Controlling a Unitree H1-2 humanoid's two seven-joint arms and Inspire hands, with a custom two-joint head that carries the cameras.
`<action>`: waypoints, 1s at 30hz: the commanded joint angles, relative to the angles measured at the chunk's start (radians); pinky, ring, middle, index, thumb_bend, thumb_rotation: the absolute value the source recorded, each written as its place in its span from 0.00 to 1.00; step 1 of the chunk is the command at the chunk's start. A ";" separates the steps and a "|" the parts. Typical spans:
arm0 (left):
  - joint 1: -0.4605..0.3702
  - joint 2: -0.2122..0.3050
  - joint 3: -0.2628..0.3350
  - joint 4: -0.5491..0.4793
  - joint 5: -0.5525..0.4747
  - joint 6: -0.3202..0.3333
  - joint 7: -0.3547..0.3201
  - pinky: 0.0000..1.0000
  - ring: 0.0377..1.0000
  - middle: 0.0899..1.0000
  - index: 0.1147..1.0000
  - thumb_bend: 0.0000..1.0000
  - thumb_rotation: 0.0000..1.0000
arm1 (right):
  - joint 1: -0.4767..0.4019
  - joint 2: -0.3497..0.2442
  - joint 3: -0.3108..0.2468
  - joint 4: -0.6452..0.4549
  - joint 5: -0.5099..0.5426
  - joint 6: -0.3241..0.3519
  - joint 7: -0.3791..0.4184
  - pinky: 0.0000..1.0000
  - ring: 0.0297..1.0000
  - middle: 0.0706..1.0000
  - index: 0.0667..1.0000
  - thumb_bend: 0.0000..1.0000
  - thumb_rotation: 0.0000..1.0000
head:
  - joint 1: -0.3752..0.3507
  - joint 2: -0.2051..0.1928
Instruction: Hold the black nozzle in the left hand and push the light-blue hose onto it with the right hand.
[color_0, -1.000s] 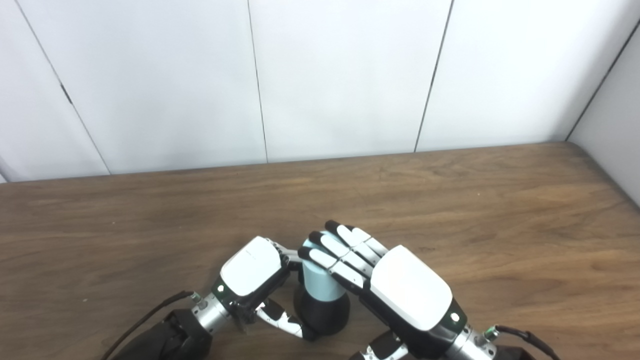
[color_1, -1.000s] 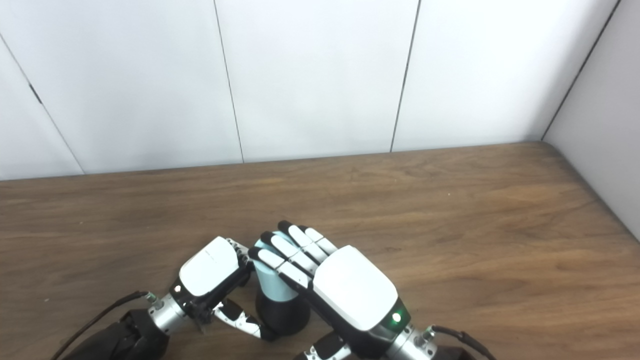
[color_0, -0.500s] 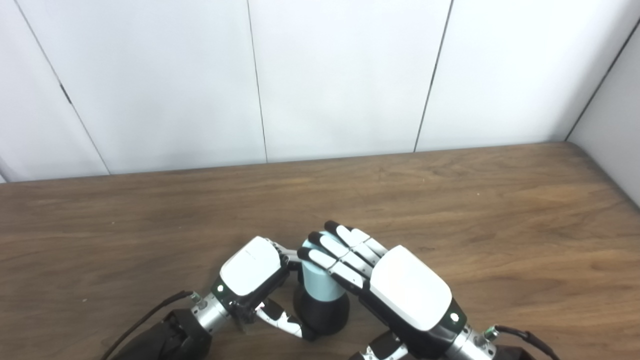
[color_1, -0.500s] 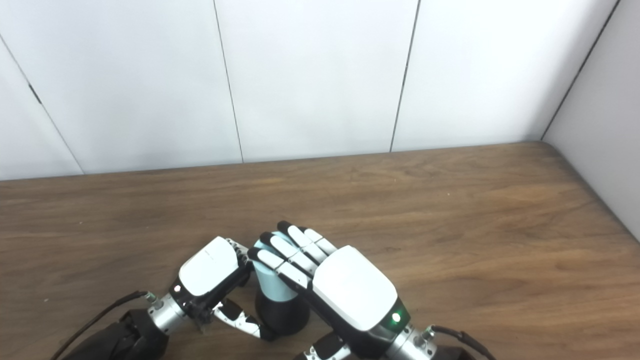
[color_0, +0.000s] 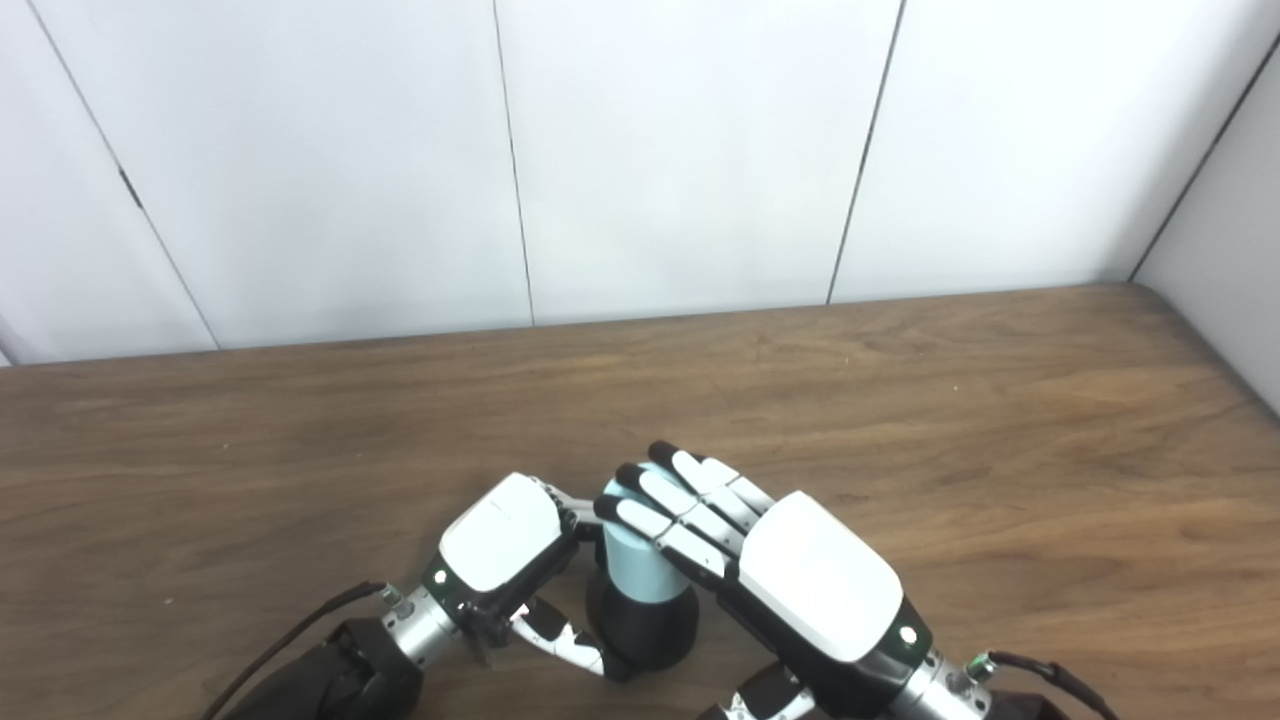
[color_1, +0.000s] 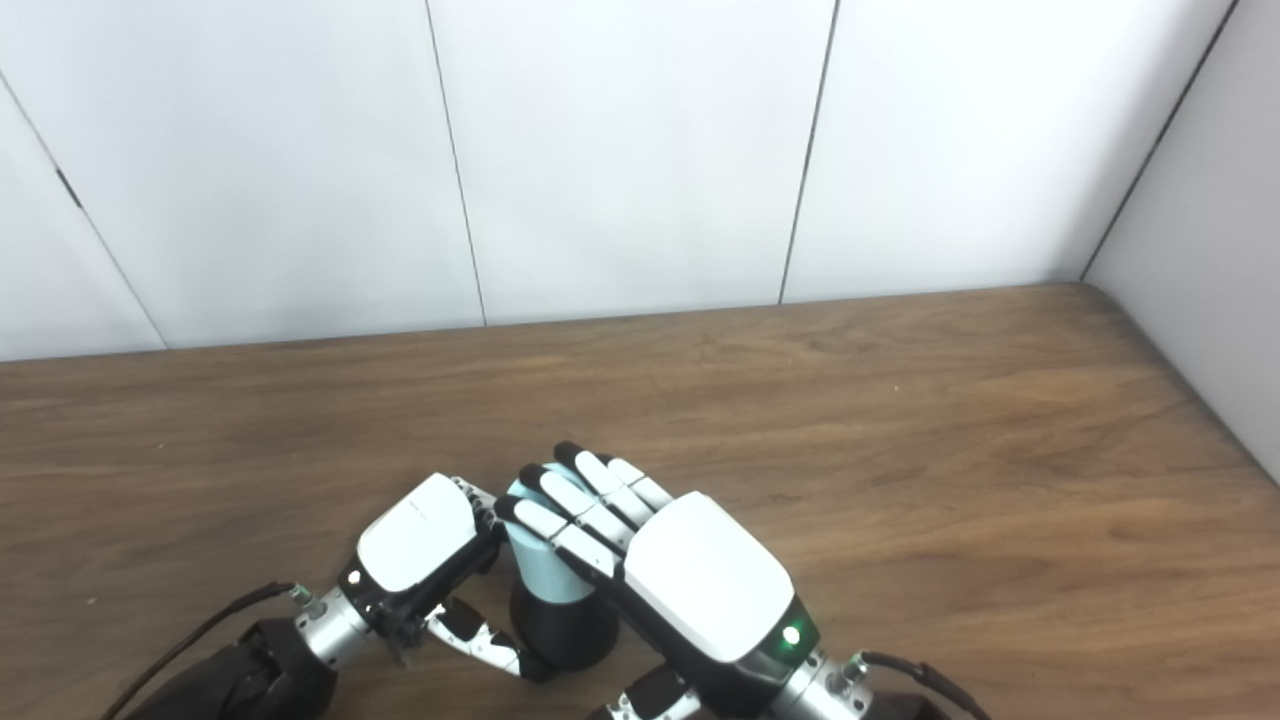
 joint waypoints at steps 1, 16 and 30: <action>0.107 -0.060 -0.055 0.071 -0.003 0.006 0.007 0.13 0.15 0.42 0.41 0.53 0.00 | 0.046 -0.044 0.021 0.067 -0.052 0.023 0.121 0.93 1.00 0.94 0.89 0.90 0.74 | 0.000 0.001; 0.102 -0.059 -0.065 0.077 0.003 0.005 0.030 0.13 0.14 0.42 0.41 0.53 0.00 | 0.044 -0.045 0.022 0.066 -0.072 0.039 0.156 0.94 1.00 0.95 0.89 0.90 0.75 | 0.000 0.001; 0.102 -0.061 -0.065 0.080 0.005 0.005 0.038 0.12 0.13 0.42 0.41 0.53 0.00 | 0.045 -0.045 0.023 0.066 -0.081 0.052 0.183 0.94 1.00 0.95 0.90 0.90 0.74 | 0.000 0.000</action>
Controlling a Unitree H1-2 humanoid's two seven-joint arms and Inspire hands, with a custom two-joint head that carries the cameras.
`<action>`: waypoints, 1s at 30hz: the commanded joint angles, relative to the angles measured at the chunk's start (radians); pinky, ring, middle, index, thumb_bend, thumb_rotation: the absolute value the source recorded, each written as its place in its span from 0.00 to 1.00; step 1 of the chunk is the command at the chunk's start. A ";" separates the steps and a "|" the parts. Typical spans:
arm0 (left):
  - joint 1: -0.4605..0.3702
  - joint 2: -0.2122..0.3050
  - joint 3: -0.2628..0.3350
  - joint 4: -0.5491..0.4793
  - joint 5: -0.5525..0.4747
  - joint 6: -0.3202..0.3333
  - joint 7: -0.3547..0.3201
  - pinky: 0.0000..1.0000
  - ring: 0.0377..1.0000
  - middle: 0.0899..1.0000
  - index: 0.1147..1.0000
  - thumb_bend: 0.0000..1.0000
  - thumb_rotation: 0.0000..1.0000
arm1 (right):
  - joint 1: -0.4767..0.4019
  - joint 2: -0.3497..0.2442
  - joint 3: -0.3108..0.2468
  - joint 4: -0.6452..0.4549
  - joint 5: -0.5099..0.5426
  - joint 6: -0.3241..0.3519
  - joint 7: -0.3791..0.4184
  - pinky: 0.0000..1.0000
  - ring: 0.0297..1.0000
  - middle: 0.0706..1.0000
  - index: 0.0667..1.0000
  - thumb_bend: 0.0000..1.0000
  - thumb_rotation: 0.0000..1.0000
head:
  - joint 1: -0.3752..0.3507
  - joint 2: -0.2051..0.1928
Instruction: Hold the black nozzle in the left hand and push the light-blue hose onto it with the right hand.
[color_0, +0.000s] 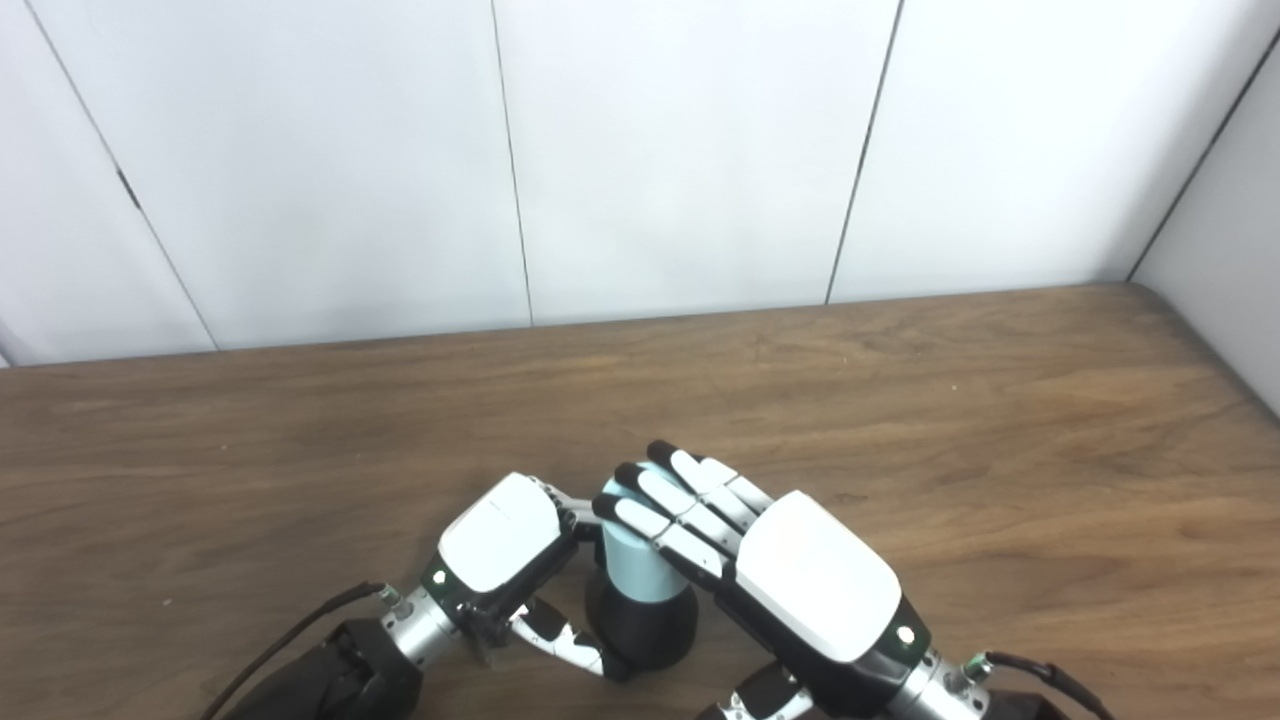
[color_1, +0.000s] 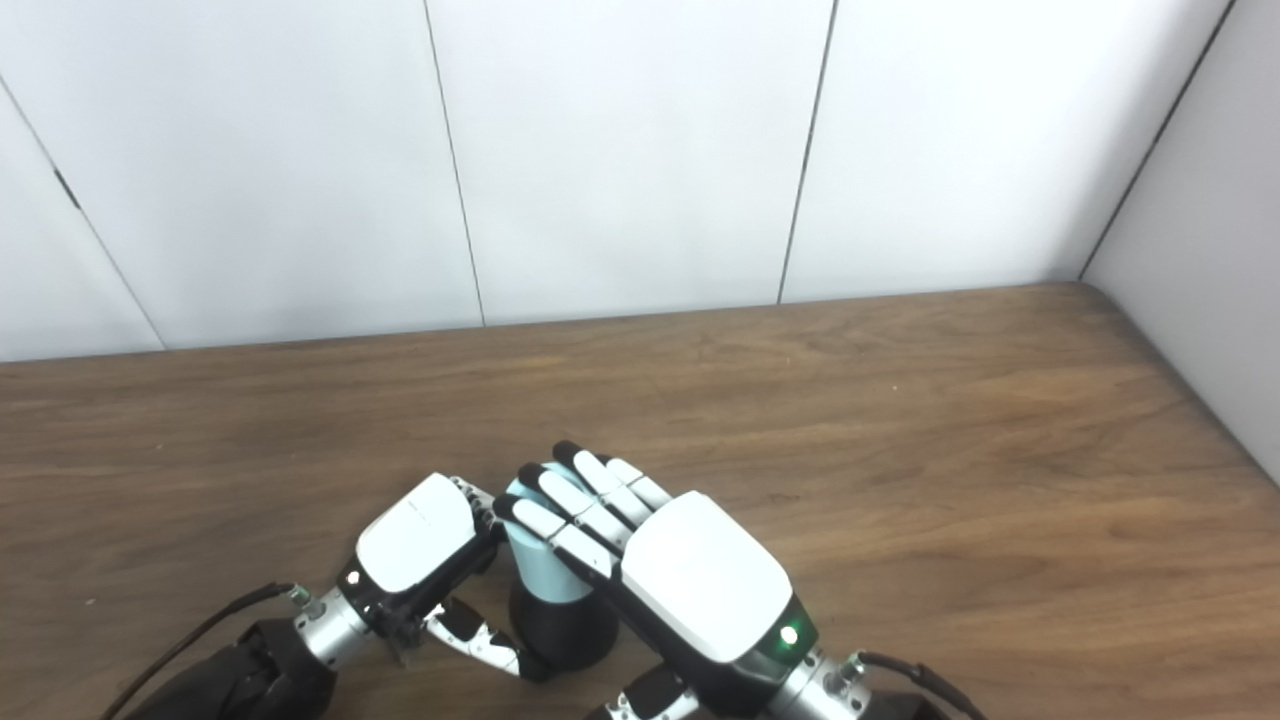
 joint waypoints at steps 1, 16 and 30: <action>0.104 -0.064 -0.063 0.082 0.000 0.006 0.027 0.12 0.14 0.42 0.41 0.53 0.00 | 0.048 -0.046 0.020 0.068 -0.063 0.053 0.189 0.95 1.00 0.95 0.90 0.90 0.74 | -0.001 0.000; 0.098 -0.064 -0.076 0.091 -0.002 0.006 0.054 0.13 0.14 0.42 0.41 0.53 0.00 | 0.038 -0.044 0.028 0.043 -0.126 0.090 0.341 0.97 1.00 1.00 0.96 0.93 0.79 | -0.002 -0.001; 0.093 -0.060 -0.077 0.094 -0.028 0.006 0.013 0.13 0.15 0.42 0.41 0.52 0.00 | -0.030 0.026 -0.027 0.014 0.020 -0.001 -0.070 1.00 1.00 1.00 1.00 0.90 0.75 | -0.008 -0.011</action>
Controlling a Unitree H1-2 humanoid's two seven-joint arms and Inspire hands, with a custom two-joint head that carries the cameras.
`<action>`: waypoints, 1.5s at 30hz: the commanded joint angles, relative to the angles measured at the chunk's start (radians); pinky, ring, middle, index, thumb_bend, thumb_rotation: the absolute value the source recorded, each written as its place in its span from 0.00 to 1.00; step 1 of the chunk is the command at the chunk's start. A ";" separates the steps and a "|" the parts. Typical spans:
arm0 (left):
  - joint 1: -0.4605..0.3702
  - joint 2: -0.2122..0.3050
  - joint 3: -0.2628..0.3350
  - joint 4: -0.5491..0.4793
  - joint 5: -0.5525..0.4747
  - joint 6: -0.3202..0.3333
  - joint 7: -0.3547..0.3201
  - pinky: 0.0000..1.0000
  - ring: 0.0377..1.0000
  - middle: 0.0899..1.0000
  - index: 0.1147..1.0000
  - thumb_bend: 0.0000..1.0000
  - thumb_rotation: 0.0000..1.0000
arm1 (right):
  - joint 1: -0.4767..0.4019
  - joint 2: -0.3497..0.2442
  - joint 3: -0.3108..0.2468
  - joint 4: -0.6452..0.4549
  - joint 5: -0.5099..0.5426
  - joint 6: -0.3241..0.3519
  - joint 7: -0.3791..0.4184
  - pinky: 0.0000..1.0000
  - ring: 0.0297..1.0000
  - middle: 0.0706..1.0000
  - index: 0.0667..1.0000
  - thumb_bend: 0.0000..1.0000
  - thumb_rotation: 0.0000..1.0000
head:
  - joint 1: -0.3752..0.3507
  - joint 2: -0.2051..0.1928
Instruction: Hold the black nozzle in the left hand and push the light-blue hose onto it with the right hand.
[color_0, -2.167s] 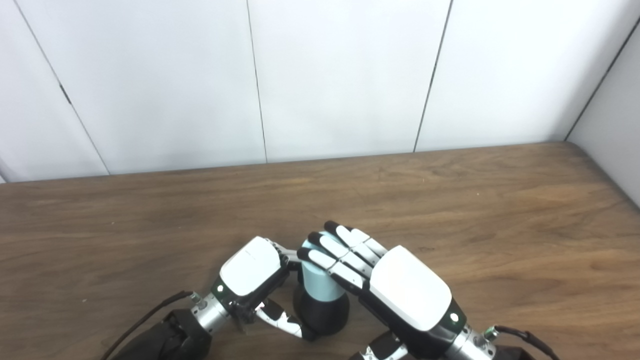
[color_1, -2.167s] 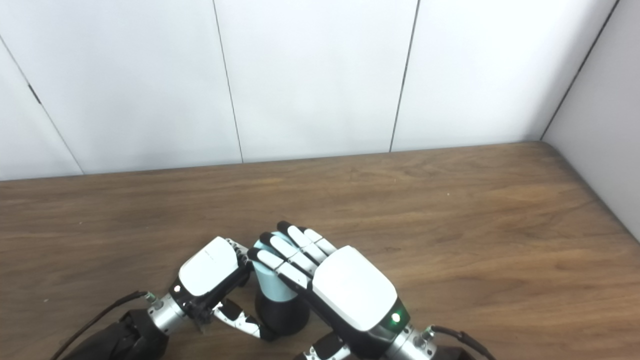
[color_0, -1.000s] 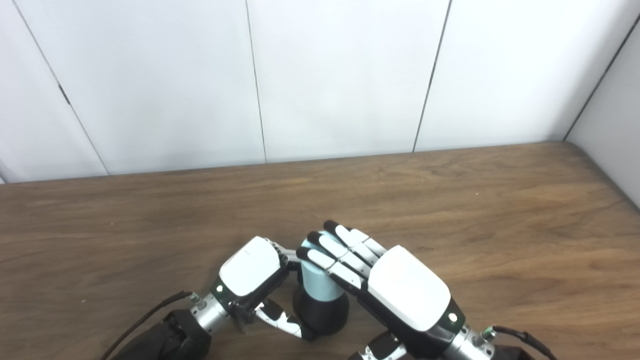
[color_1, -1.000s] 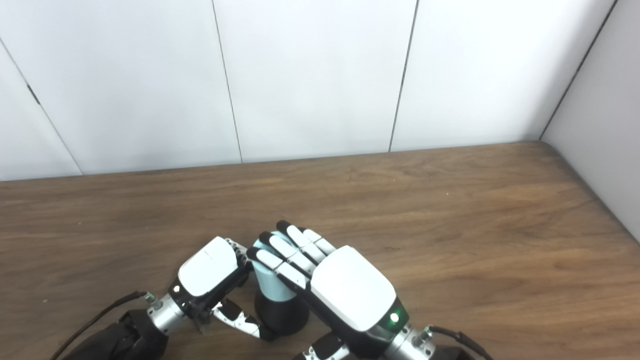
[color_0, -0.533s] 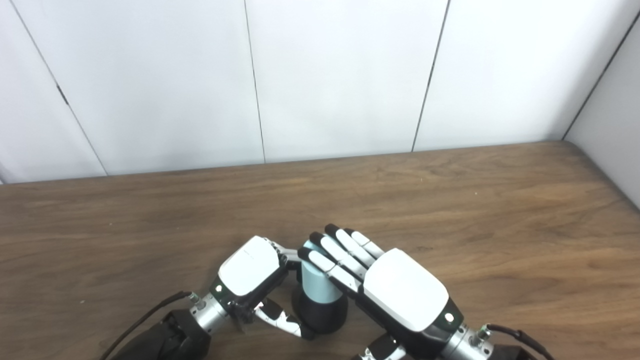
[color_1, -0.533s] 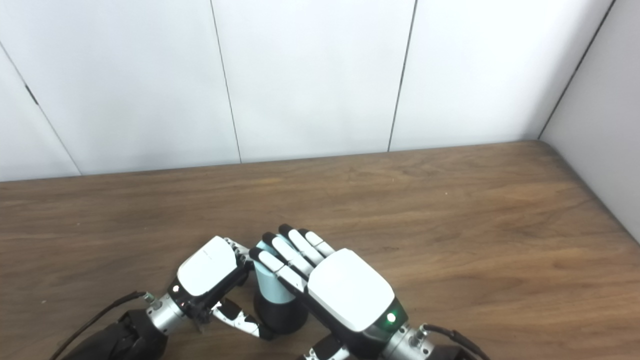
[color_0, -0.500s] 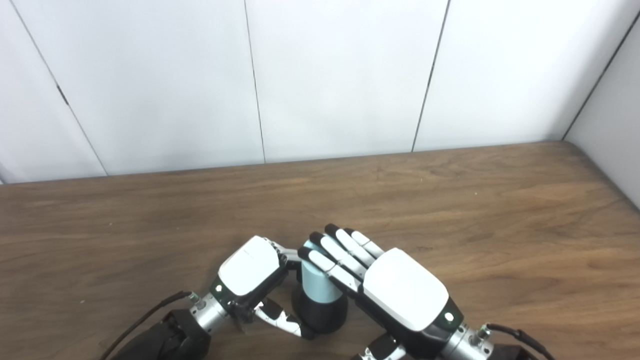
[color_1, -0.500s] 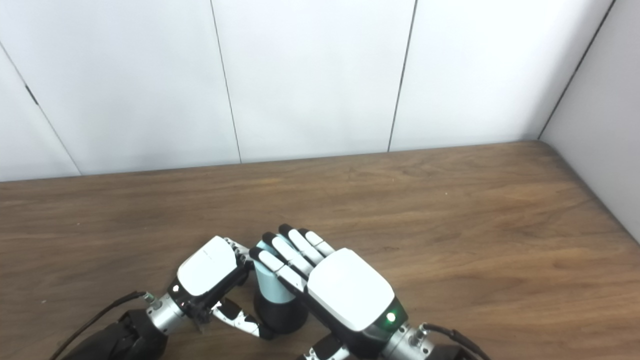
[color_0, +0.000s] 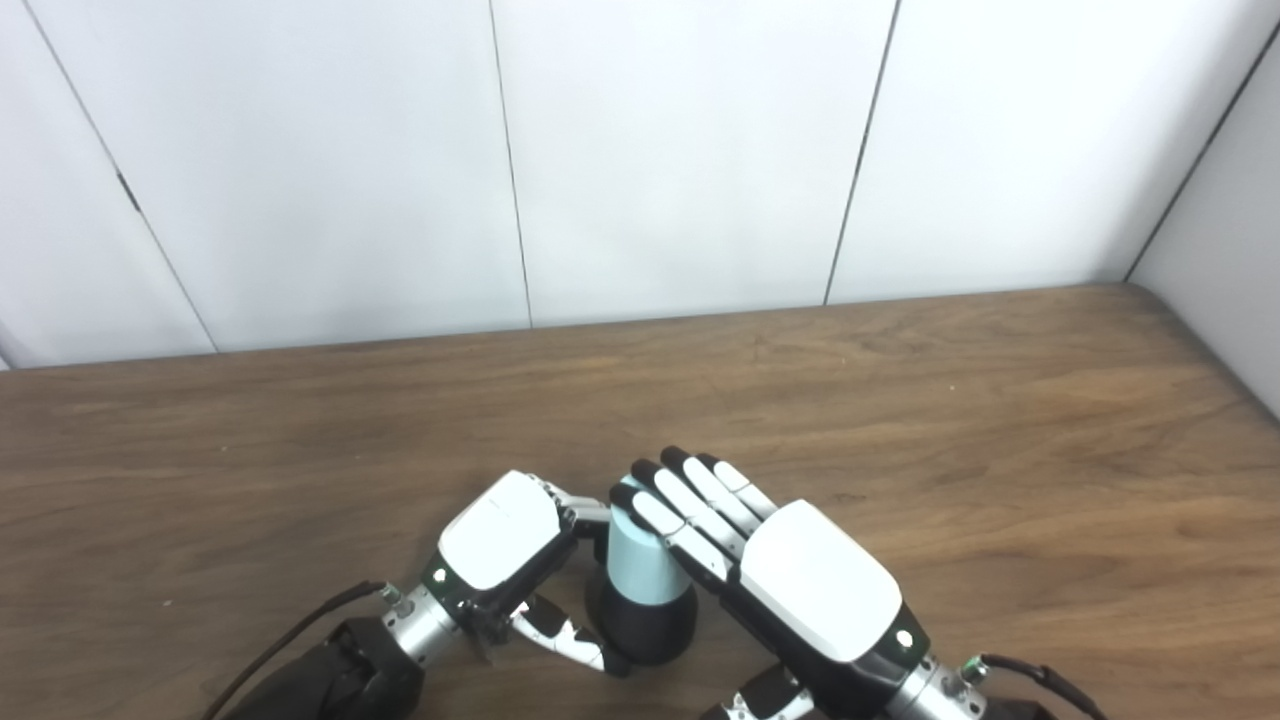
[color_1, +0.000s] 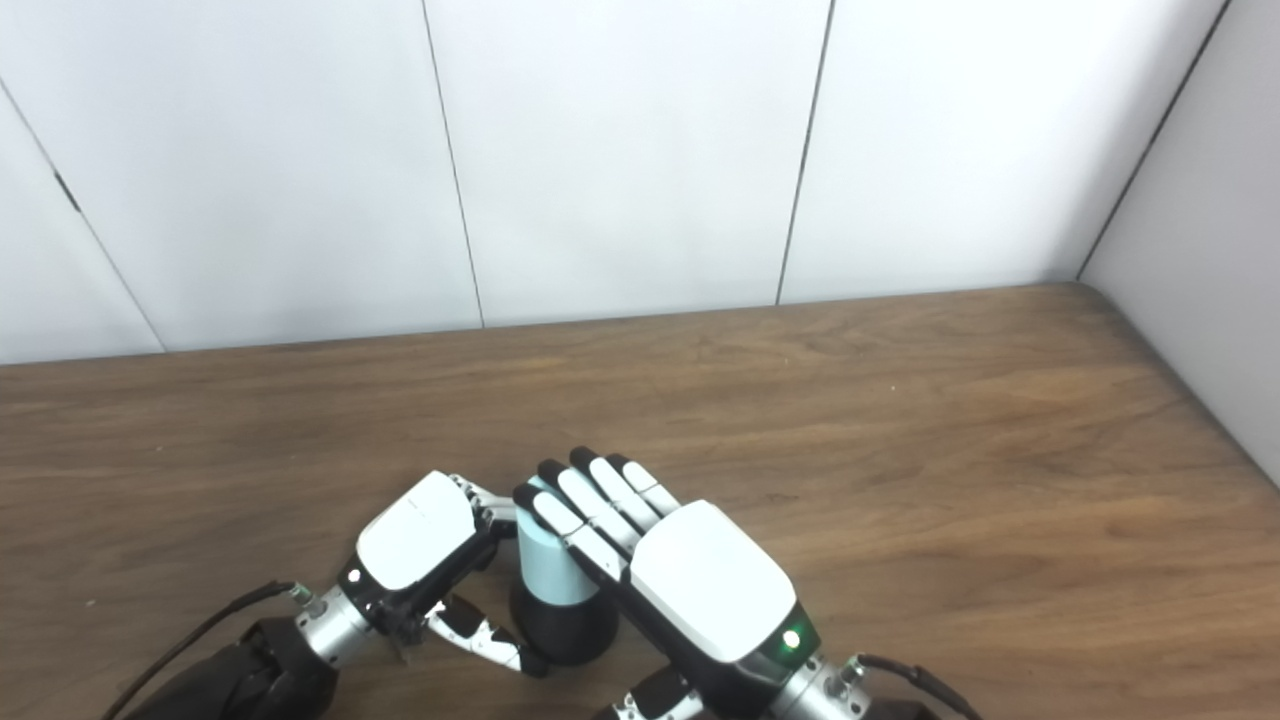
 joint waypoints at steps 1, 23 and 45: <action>0.101 -0.058 -0.065 0.080 -0.022 0.006 0.002 0.13 0.15 0.42 0.41 0.52 0.00 | -0.046 0.018 -0.017 -0.026 0.019 -0.021 -0.050 1.00 1.00 1.00 1.00 0.89 0.78 | 0.000 -0.002; 0.090 -0.061 -0.072 0.095 -0.030 0.006 0.002 0.16 0.18 0.42 0.41 0.52 0.00 | -0.093 0.049 -0.089 0.164 0.106 -0.273 -0.520 1.00 1.00 1.00 1.00 0.89 0.93 | 0.002 -0.010; 0.073 -0.061 -0.034 0.156 -0.014 0.006 0.032 0.13 0.15 0.42 0.41 0.52 0.00 | -0.013 0.160 -0.339 0.468 1.028 -0.020 -0.459 0.80 0.87 0.88 0.86 0.23 0.27 | 0.006 -0.033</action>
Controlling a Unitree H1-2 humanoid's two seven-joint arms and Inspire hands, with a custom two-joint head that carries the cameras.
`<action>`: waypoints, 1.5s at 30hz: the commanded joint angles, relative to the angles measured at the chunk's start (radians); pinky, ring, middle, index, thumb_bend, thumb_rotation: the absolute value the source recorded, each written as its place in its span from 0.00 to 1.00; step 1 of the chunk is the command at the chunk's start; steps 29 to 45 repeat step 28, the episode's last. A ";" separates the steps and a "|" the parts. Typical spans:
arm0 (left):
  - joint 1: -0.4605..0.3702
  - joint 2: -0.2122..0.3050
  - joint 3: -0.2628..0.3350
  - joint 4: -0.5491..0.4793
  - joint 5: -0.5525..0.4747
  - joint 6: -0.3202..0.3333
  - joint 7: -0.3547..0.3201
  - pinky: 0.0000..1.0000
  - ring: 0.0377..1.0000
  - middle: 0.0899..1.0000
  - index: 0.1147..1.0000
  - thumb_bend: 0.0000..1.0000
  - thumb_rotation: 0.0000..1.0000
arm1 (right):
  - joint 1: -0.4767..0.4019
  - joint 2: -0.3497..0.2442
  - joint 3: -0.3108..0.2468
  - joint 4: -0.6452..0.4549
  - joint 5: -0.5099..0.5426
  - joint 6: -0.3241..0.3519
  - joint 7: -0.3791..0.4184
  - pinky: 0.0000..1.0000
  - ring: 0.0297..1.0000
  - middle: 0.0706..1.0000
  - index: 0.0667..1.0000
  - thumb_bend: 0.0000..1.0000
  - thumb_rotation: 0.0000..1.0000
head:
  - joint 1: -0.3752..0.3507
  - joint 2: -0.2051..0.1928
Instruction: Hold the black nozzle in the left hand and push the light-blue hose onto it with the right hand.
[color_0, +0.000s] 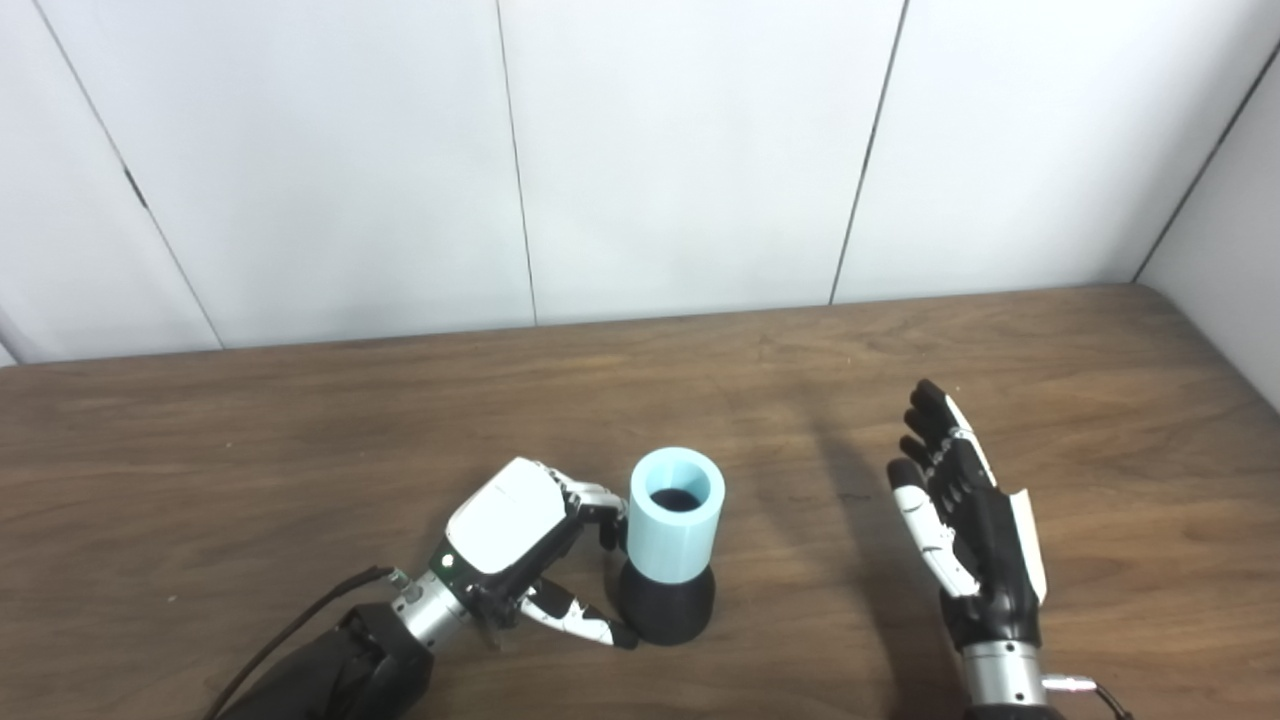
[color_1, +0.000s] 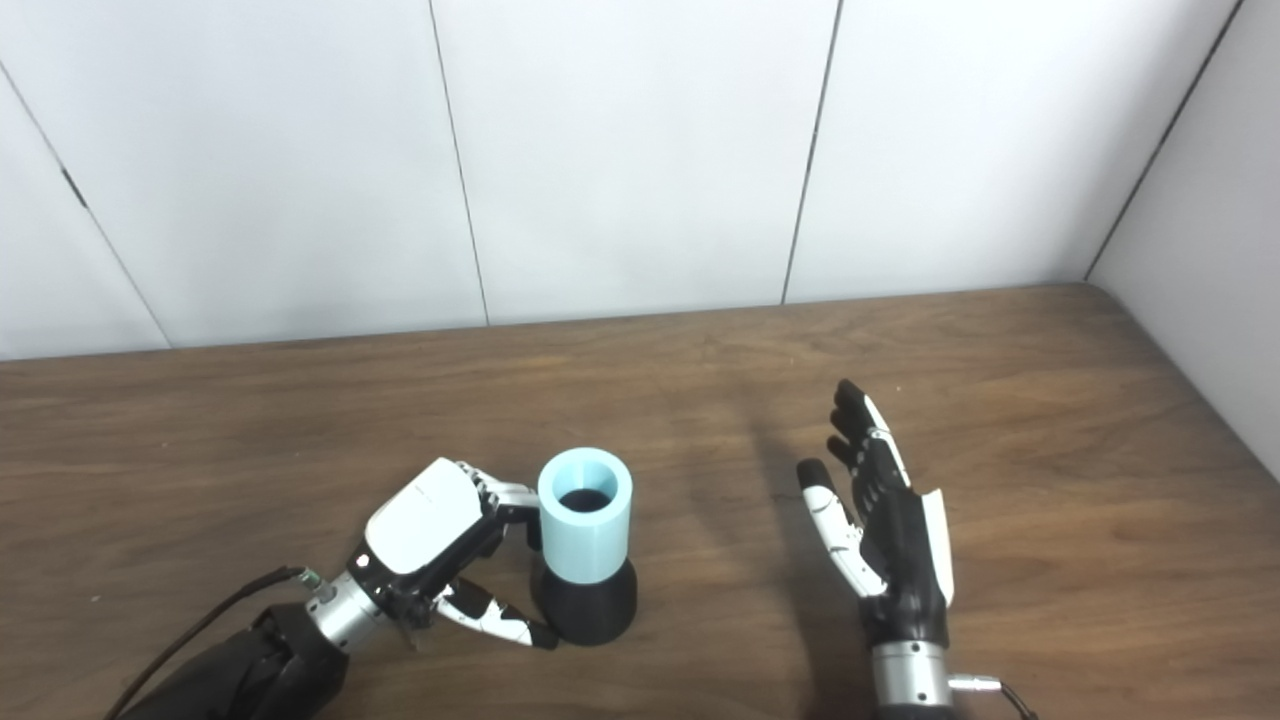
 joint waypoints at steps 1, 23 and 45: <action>0.099 -0.038 -0.038 0.106 -0.001 0.007 0.017 0.13 0.15 0.42 0.41 0.52 0.00 | -0.020 0.000 -0.010 0.003 -0.006 -0.008 0.006 0.79 0.86 0.87 0.84 0.23 0.24 | -0.002 0.000; 0.123 0.105 0.052 -0.020 -0.098 0.015 -0.211 0.46 0.49 0.48 0.49 0.95 0.15 | -0.034 -0.019 -0.023 0.020 -0.077 0.102 0.045 0.79 0.84 0.83 0.80 0.26 0.35 | 0.047 -0.009; 0.180 0.160 0.135 -0.128 -0.230 0.067 -0.404 0.57 0.64 0.63 0.61 1.00 0.23 | -0.038 -0.028 -0.028 0.026 -0.062 0.109 0.062 0.80 0.85 0.83 0.80 0.27 0.38 | 0.050 -0.013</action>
